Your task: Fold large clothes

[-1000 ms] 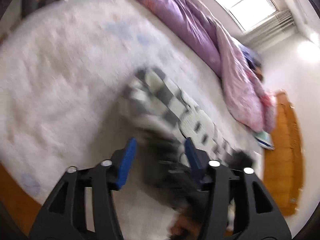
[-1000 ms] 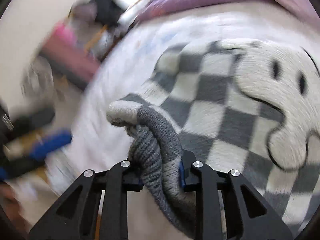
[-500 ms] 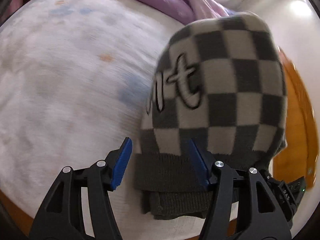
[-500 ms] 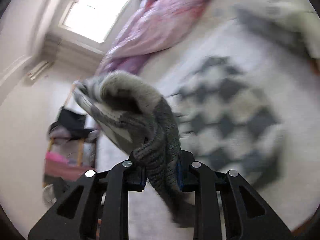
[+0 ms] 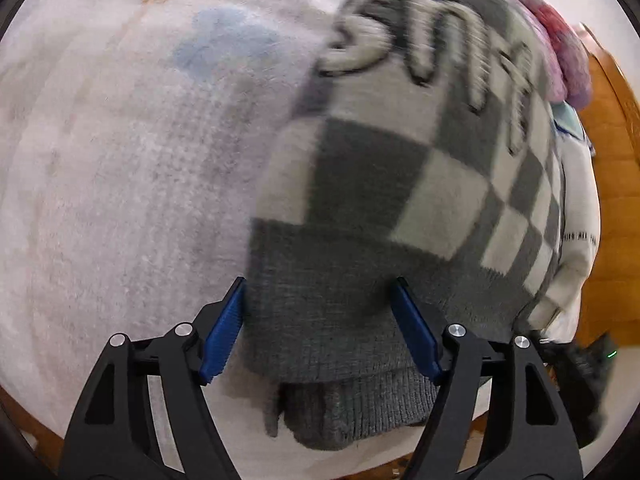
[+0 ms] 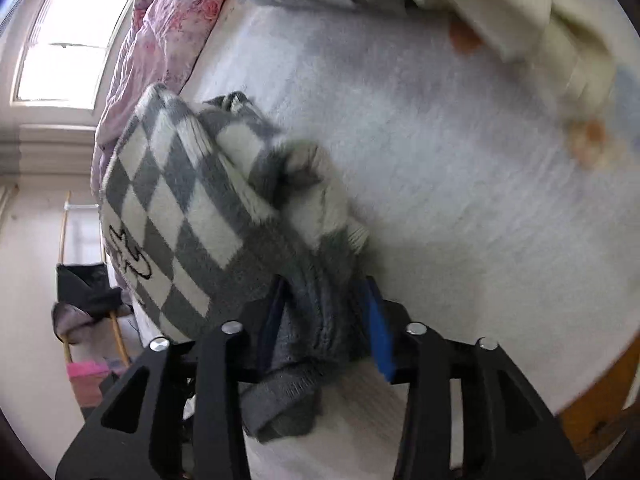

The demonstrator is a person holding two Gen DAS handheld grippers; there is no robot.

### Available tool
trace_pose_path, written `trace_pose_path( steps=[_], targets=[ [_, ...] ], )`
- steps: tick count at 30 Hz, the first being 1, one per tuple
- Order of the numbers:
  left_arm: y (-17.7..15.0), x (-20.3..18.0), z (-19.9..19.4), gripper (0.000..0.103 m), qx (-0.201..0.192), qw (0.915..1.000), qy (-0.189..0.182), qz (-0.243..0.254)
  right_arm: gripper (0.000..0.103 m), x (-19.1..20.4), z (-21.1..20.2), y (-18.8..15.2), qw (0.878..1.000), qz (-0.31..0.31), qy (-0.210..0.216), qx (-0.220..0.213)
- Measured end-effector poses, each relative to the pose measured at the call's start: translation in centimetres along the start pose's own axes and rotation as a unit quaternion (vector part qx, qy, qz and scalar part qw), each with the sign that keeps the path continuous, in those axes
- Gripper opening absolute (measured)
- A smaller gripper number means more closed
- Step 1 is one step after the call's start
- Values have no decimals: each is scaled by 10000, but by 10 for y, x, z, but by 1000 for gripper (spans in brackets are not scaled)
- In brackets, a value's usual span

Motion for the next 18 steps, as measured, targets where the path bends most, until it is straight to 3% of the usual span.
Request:
trace_pose_path(
  steps=[2,5,9,11,14,18],
  targets=[
    [0,-5,2,73,67,9999,-2,97,38,6,-21,8,9985,-406,-315,-177],
    [2,-10,-8,72,1,10000,10,54,24,48,-41,6,9859,-1573,-396,-411],
    [17,-10,-47,72,-353,9994,58,-36,5,125,-7,-1,9569,-2889,-187,-230],
    [34,-14,-61,74,-539,9985,86,69,1,131,31,1,9498,-3103,-379,126],
    [72,-21,-62,74,-665,9946,574,547,0,109,69,14,9365,-3310,-1141,181],
    [106,-17,-34,76,-442,9968,452,493,0,84,76,38,9468,-3034,-968,453]
  ],
)
Point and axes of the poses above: each gripper's, at about its wrist camera, not at the fingertips, and z roughly the way its jaws point, x to its left, y to its top, the point moved 7 cm from there along z, roughly the way its jaws point, and after that the axes turned 14 degrees about z, right-handed, at the moved point
